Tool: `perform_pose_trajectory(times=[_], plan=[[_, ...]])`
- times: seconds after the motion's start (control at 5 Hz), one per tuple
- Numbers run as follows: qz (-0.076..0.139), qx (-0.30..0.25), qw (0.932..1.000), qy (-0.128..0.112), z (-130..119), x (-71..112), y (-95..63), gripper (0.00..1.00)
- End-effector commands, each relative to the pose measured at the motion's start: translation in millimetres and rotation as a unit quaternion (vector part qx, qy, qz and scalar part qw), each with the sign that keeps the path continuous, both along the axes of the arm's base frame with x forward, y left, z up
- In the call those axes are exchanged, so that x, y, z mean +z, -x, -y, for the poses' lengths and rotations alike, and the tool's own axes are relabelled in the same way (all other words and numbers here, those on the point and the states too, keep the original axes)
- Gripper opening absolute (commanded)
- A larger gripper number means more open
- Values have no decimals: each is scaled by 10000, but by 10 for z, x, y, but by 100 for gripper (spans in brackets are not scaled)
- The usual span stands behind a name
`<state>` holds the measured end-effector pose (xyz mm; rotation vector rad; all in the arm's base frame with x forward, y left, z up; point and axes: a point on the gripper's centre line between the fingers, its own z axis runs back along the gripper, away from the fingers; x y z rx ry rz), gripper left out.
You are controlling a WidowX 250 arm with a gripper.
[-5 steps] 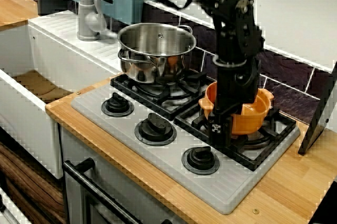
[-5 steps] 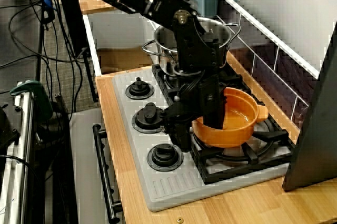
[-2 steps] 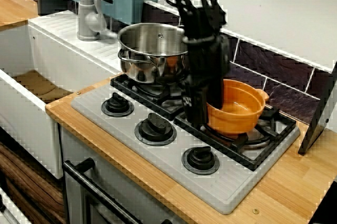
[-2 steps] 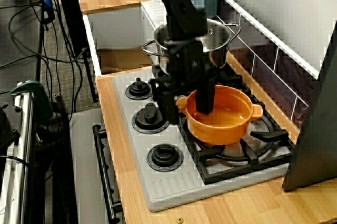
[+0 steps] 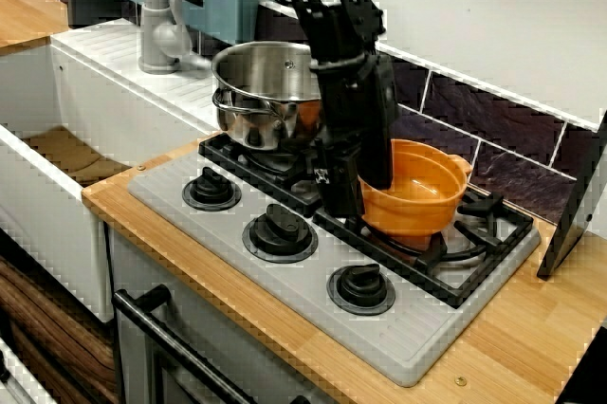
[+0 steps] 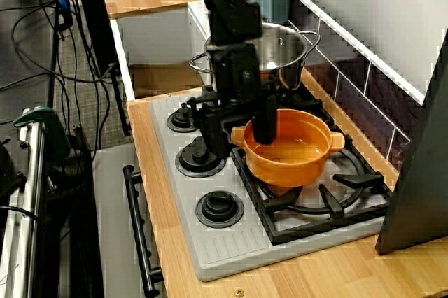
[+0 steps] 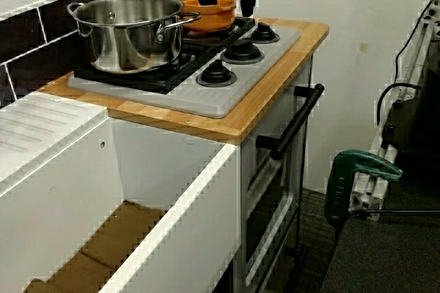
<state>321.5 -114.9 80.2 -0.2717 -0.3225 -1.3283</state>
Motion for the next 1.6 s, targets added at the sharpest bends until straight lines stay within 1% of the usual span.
perform_pose_trajectory(times=[0.0, 0.2, 0.4, 0.6, 0.8, 1.0, 1.2, 1.4], plan=[[545, -222, 9976, 371, -62, 250, 18, 100], [785, -355, 9943, 622, -96, 290, 27, 100], [931, -470, 9911, 830, -161, 341, 8, 100], [857, -482, 9914, 858, -194, 360, -57, 100], [737, -413, 9930, 824, -148, 362, -225, 100], [405, -38, 9913, 1255, -289, 420, -569, 100], [359, 226, 9891, 1412, -349, 423, -768, 100], [267, 437, 9937, 998, -173, 310, -879, 100]])
